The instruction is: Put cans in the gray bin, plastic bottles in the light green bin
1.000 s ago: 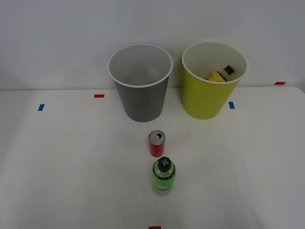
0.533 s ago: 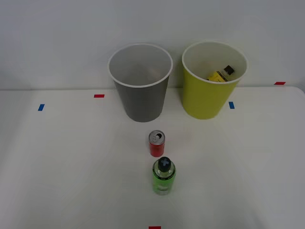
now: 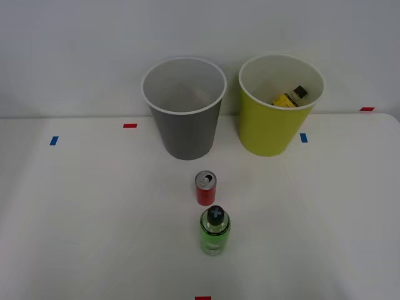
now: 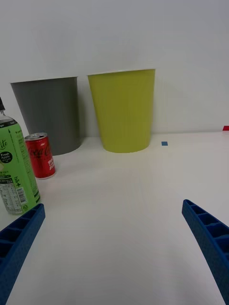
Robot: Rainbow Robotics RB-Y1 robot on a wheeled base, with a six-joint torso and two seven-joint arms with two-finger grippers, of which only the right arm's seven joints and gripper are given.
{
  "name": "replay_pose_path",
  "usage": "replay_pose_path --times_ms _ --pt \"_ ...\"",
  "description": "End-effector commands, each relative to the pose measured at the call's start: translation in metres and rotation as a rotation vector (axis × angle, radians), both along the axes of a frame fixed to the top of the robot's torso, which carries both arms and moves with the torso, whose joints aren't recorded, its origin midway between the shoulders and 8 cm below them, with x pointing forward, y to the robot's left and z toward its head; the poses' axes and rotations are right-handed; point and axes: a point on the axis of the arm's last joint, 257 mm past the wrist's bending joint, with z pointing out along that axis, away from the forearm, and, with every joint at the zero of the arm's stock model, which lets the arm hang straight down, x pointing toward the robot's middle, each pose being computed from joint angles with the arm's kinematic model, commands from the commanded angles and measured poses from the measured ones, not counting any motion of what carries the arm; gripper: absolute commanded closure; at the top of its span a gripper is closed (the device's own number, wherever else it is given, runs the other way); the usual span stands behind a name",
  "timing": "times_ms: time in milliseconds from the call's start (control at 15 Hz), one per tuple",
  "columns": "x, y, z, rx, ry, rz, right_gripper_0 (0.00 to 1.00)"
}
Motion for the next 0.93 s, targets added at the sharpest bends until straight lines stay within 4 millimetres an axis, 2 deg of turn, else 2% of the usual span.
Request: replay_pose_path --times_ms 67,933 --pt "0.0000 0.0000 0.0000 0.000 0.000 0.000 0.00" --pt "0.0000 0.0000 0.0000 0.000 0.000 0.000 0.00"
